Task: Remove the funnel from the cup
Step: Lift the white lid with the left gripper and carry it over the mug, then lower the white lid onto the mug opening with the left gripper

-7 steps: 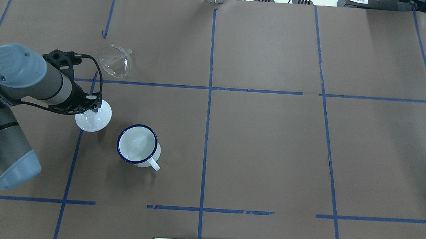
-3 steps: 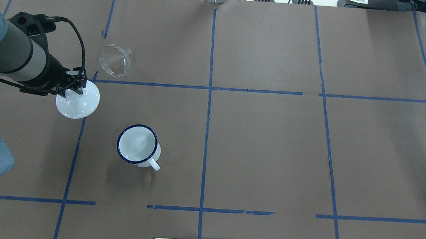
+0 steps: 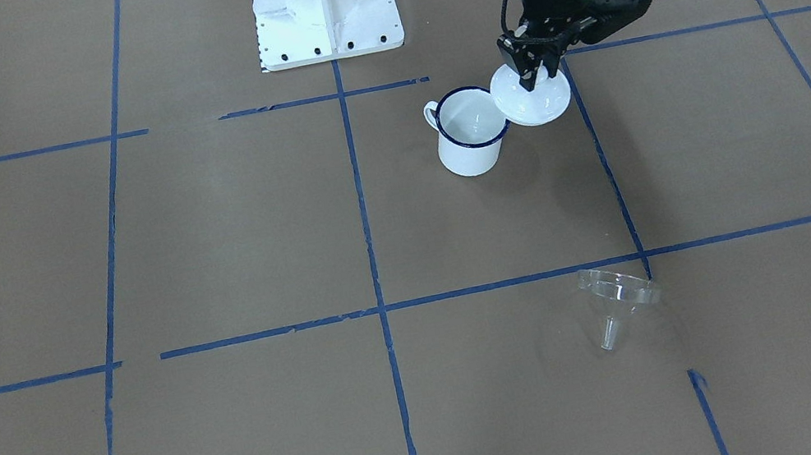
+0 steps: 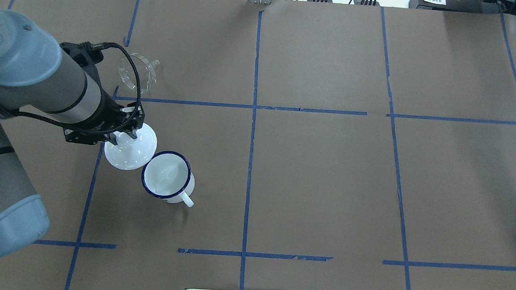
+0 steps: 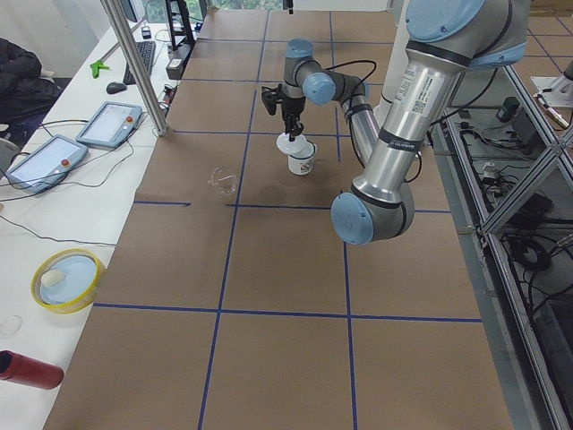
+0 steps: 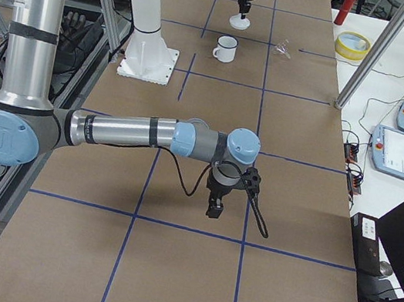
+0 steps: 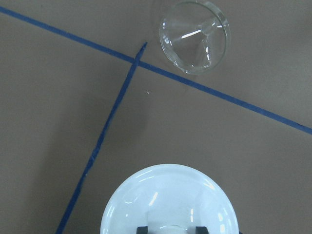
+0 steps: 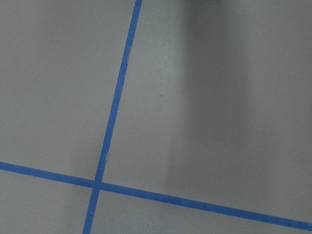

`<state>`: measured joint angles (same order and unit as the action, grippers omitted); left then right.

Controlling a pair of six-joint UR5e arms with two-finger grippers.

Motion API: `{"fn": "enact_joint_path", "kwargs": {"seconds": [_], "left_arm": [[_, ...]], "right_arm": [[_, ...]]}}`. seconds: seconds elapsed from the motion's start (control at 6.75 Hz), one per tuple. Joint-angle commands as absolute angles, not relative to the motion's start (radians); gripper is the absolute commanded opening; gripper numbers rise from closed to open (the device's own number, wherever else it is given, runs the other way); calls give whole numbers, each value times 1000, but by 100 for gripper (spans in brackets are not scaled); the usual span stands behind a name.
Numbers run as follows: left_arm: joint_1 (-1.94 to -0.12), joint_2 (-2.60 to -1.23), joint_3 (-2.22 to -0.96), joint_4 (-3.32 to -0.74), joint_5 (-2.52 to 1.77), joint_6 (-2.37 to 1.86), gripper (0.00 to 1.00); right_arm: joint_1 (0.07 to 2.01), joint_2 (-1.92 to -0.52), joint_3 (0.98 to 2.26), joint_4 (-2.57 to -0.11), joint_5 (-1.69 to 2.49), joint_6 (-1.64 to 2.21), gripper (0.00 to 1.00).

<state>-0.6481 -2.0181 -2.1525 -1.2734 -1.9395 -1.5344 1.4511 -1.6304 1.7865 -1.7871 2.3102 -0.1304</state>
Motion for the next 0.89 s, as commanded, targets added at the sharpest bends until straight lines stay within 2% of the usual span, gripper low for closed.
{"fn": "enact_joint_path", "kwargs": {"seconds": [0.0,0.74], "left_arm": [[-548,-2072,-2082,-1273,-1867,-1617,0],[-541,-2086,-2056,-1279,-1864,-1614,0]], "right_arm": [[1451,-1631,1787,-1787,2310,-130,100],[1451,-1631,1787,-1787,2310,-130,100]]}}
